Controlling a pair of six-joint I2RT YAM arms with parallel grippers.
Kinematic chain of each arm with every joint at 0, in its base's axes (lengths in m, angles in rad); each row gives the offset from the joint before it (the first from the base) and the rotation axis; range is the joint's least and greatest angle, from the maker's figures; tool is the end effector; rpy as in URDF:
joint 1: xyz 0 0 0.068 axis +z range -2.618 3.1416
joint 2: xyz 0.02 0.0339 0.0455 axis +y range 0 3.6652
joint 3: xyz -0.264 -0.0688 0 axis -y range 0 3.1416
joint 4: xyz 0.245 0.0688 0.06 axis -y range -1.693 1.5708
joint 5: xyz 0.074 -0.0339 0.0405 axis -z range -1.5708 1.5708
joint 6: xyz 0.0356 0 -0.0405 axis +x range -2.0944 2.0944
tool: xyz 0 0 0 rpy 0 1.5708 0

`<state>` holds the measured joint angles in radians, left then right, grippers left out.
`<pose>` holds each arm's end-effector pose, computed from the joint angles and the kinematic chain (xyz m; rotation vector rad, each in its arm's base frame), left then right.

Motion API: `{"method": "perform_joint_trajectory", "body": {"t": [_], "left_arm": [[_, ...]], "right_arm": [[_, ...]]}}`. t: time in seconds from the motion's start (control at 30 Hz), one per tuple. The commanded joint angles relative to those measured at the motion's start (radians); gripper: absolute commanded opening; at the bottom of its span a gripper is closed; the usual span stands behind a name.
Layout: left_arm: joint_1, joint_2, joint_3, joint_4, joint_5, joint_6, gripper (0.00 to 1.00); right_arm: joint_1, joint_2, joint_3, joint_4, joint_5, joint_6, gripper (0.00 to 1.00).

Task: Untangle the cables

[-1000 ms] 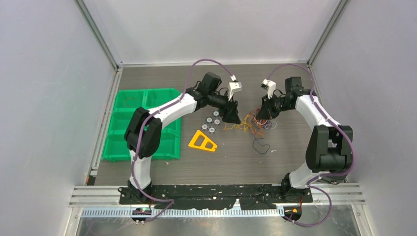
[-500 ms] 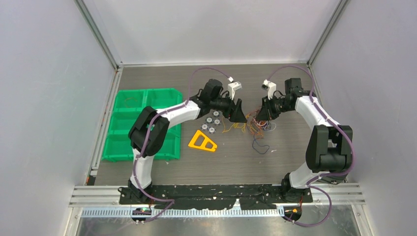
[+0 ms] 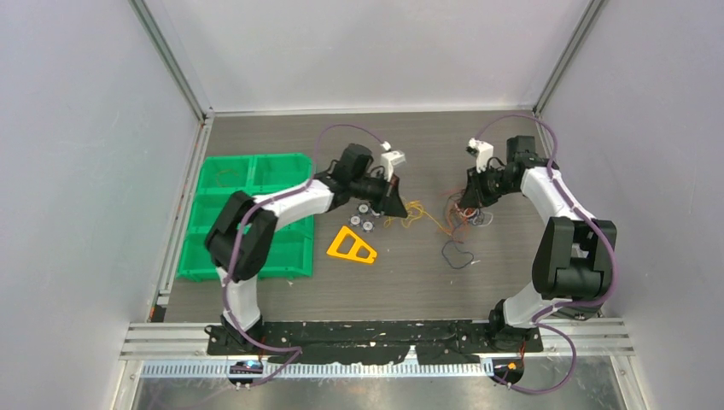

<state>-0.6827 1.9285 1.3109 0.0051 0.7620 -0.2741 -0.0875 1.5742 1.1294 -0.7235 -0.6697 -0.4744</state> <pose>0.3170 -0.2894 0.2105 0.9226 2.1257 -1.3493 0.3085 -0.0049 0.2325 -0.6529 2.4125 0.6924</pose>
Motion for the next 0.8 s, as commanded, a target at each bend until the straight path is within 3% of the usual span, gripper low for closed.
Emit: {"method": "perform_joint_trajectory", "body": {"t": [0.0, 0.13, 0.33, 0.4, 0.5, 0.6, 0.63, 0.77], "left_arm": [[0.093, -0.177, -0.054, -0.066, 0.057, 0.092, 0.00], [0.138, -0.201, -0.076, -0.145, 0.047, 0.166, 0.00], [0.133, -0.164, -0.007, -0.211, -0.016, 0.226, 0.00], [0.118, -0.120, 0.055, -0.267, -0.103, 0.231, 0.18], [0.096, -0.050, 0.147, -0.333, -0.224, 0.215, 0.60], [0.066, 0.005, 0.204, -0.360, -0.344, 0.212, 0.81], [0.055, 0.021, 0.222, -0.374, -0.376, 0.211, 0.95], [0.014, 0.104, 0.325, -0.457, -0.470, 0.188, 1.00]], "right_arm": [[-0.086, -0.019, 0.023, 0.074, 0.192, -0.056, 0.05], [-0.126, 0.014, 0.046, 0.079, 0.255, -0.069, 0.06], [-0.129, 0.013, 0.046, 0.086, 0.219, -0.045, 0.05], [-0.129, 0.018, 0.050, 0.078, 0.201, -0.037, 0.05], [-0.128, 0.020, 0.056, 0.066, 0.183, -0.035, 0.05], [-0.127, 0.020, 0.058, 0.054, 0.172, -0.036, 0.05], [-0.127, 0.019, 0.059, 0.051, 0.170, -0.036, 0.05], [-0.127, 0.016, 0.057, 0.037, 0.158, -0.035, 0.05]]}}
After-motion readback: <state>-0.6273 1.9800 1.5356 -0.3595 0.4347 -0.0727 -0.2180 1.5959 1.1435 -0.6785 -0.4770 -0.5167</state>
